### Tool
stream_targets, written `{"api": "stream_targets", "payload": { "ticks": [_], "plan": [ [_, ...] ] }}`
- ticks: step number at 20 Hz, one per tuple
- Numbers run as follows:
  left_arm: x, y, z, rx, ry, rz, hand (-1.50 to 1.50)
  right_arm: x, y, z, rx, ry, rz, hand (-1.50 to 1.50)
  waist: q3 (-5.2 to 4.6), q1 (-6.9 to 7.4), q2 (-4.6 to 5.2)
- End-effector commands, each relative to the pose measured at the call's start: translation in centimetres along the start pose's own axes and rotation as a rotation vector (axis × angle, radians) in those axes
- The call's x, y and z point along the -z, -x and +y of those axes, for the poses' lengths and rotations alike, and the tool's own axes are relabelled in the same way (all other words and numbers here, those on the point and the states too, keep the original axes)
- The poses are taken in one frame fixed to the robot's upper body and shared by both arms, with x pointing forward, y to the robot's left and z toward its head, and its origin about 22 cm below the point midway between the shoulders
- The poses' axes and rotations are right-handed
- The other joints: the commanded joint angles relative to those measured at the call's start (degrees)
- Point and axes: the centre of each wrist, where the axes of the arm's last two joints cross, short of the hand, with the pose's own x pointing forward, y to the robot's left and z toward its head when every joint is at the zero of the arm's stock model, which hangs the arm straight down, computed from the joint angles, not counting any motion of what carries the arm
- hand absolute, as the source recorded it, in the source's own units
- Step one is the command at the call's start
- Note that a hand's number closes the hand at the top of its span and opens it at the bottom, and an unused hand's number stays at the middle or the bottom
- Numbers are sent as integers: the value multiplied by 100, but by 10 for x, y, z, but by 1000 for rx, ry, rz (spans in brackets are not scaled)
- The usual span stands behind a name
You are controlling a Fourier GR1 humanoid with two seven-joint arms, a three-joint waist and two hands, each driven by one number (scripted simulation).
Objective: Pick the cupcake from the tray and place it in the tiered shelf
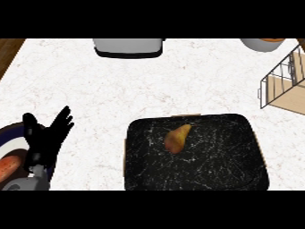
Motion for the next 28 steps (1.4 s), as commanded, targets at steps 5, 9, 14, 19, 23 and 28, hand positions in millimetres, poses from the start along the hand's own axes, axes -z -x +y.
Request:
{"api": "stream_targets", "payload": {
  "ticks": [5, 9, 14, 19, 23, 28],
  "plan": [
    [-5, -3, 5, -4, 7, 2, 0, 27, -1, 24, -26, 7, -8, 150, -1, 16, -3],
    [12, -2, 4, 9, 14, 13, 0, 36, 32, 26, -6, 54, -54, 150, 1, 4, 17],
    [7, -5, 18, 5, -1, 24, 0, 44, 12, 33, -1, 19, -84, 150, -1, -15, 0],
    [-3, 16, 21, -8, -13, 6, 0, 42, 16, 22, -33, -17, -74, 150, -3, -41, -13],
    [-6, -5, -10, -5, 12, 19, 0, 50, 20, 22, 85, 38, -25, 150, 4, 27, -6],
    [2, -2, -3, -9, -11, 0, 0, 49, 39, 22, 283, 109, 39, -150, 3, -36, -3]
  ]
}}
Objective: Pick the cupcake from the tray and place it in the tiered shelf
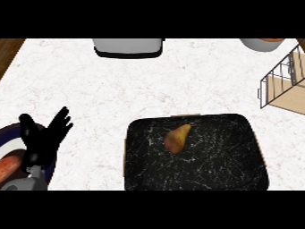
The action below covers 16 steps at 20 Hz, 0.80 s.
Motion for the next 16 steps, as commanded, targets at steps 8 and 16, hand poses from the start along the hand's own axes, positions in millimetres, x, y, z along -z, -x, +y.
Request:
{"api": "stream_targets", "payload": {
  "ticks": [8, 16],
  "plan": [
    [-1, 3, 6, 5, -11, 2, 0, 0, 27, -11, 428, 89, 59, -150, 2, -29, -3],
    [4, -21, -4, 6, 9, -6, 0, -6, 12, -71, 511, 327, 124, -150, 1, 2, 13]
  ]
}}
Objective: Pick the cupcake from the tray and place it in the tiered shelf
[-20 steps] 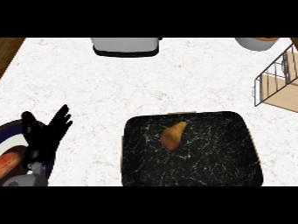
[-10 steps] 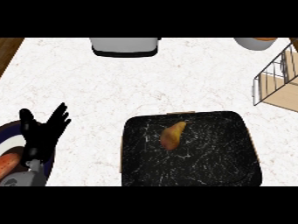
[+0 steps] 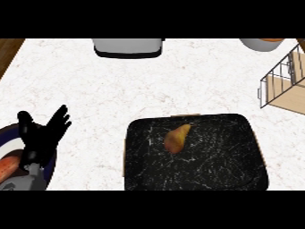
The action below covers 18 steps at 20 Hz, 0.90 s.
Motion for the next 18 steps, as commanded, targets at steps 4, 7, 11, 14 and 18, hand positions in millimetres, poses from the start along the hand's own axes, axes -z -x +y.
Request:
{"api": "stream_targets", "payload": {
  "ticks": [4, 7, 11, 14, 18],
  "plan": [
    [-1, 4, -2, 1, -10, 1, 0, -10, 1, -85, 8, 243, 43, -150, 9, -43, 20],
    [-3, 3, 0, -5, -19, -3, 0, -16, 12, -110, 81, 326, 49, -150, 15, -33, 24],
    [-5, 18, 7, -10, -8, 13, 0, -27, 25, -144, 137, 342, 85, -150, 13, -69, 9],
    [-5, -3, 7, 10, -15, 3, 0, -43, 18, -184, 137, 288, 83, -150, 28, -57, 10],
    [-7, 2, 9, -13, -7, 3, 0, -54, 31, -203, 124, 270, 92, -150, 31, -43, 13]
  ]
}}
